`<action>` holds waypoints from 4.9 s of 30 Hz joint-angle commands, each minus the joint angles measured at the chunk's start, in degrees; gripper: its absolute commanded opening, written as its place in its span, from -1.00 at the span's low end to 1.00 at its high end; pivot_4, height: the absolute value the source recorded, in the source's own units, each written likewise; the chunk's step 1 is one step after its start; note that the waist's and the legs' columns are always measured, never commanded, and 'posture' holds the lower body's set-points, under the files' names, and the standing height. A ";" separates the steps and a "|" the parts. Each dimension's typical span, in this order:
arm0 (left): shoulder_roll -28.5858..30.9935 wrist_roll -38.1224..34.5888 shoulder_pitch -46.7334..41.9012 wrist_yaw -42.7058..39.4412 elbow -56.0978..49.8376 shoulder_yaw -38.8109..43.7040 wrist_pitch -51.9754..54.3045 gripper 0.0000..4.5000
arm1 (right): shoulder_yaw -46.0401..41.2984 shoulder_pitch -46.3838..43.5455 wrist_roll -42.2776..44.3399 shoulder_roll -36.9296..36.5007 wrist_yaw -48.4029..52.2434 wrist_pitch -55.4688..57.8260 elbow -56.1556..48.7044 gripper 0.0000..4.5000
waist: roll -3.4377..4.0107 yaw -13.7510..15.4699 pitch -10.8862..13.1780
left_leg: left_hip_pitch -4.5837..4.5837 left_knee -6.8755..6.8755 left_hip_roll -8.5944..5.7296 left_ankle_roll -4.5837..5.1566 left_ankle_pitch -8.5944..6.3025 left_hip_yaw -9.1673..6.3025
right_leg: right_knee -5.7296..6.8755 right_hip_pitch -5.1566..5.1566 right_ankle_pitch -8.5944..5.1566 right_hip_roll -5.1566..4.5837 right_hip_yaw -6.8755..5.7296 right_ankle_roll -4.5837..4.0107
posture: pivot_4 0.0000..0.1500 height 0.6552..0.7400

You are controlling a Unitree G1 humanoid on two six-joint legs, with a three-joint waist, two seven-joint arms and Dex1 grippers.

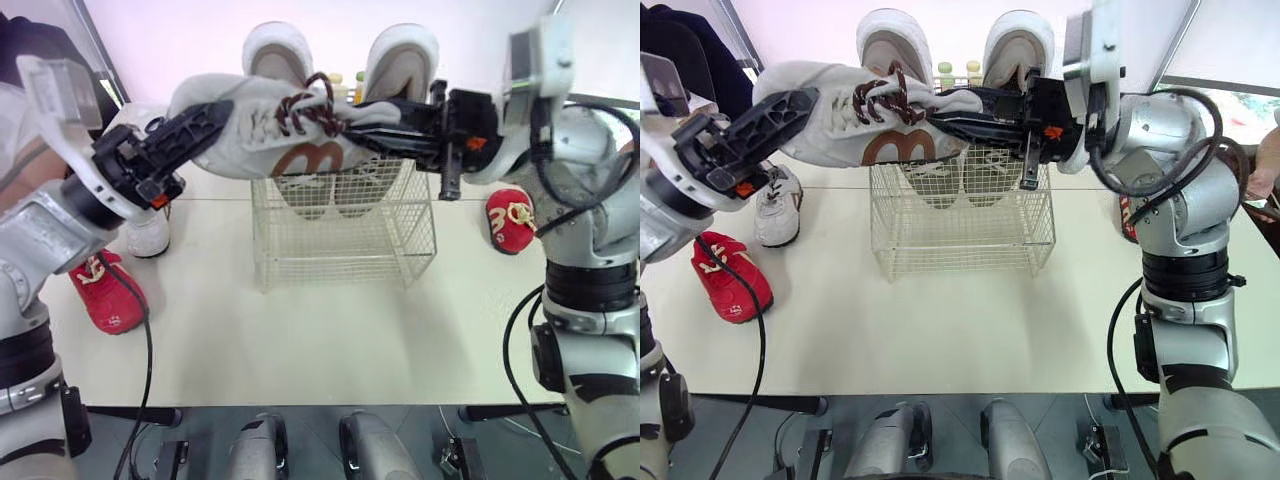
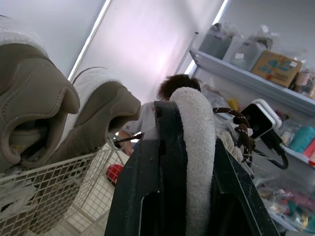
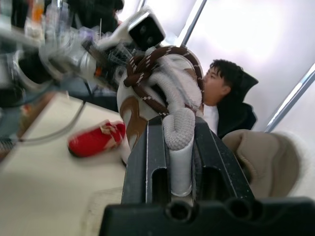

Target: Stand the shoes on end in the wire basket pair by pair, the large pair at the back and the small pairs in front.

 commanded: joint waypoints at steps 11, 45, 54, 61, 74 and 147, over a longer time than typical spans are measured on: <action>-23.73 12.60 -5.56 9.10 -4.56 -0.58 -22.86 -0.86 | -8.20 12.15 26.74 32.62 -41.93 5.64 -5.86 0.98 | -0.16 -0.33 -0.10 | -0.21 0.03 0.07 -0.03 0.05 -0.02 | 0.12 -0.22 0.21 0.22 0.03 0.37 | 1.00 1.00; -25.79 25.54 2.53 9.24 -9.01 -9.23 -17.84 0.19 | -6.84 -0.62 19.26 26.64 -34.50 -1.10 -1.93 -0.80 | -0.17 -0.30 -0.11 | -0.53 0.16 0.12 0.02 0.04 -0.20 | -0.05 -0.34 0.28 0.45 -0.10 0.48 | 1.00 1.00; -8.82 33.38 13.30 7.59 -20.74 -9.46 -10.54 0.39 | -4.44 -8.74 5.09 -3.76 -1.93 -2.26 18.12 -0.80 | -0.16 -0.42 -0.10 | -0.54 -0.09 0.14 0.04 0.01 -0.09 | -0.44 -0.38 0.17 0.27 -0.04 0.21 | 1.00 1.00; -8.20 33.78 18.22 9.56 -24.35 -9.16 -10.38 0.39 | 2.10 -11.89 -8.56 -7.33 12.11 -11.09 30.73 -0.80 | -0.15 -0.31 -0.09 | -0.54 -0.12 0.15 0.04 0.00 -0.08 | -0.46 -0.39 0.18 0.24 0.04 0.19 | 1.00 1.00; -9.69 33.88 22.81 11.81 -26.15 -8.92 -10.38 0.42 | 4.18 -13.29 -20.26 -3.94 22.04 -22.28 50.47 -0.33 | -0.14 -0.26 -0.09 | -0.56 -0.06 0.08 0.05 -0.01 -0.05 | -0.53 -0.34 0.22 0.08 0.03 0.11 | 1.00 1.00; 5.91 84.69 -37.11 -10.30 81.83 -5.49 -22.77 -0.98 | 5.50 11.83 -6.93 -18.05 10.14 12.45 -6.29 1.00 | -0.30 1.62 -0.10 | -1.04 0.48 0.15 0.47 -0.04 0.53 | -0.42 -0.77 0.88 -3.03 -4.64 0.34 | 1.00 1.00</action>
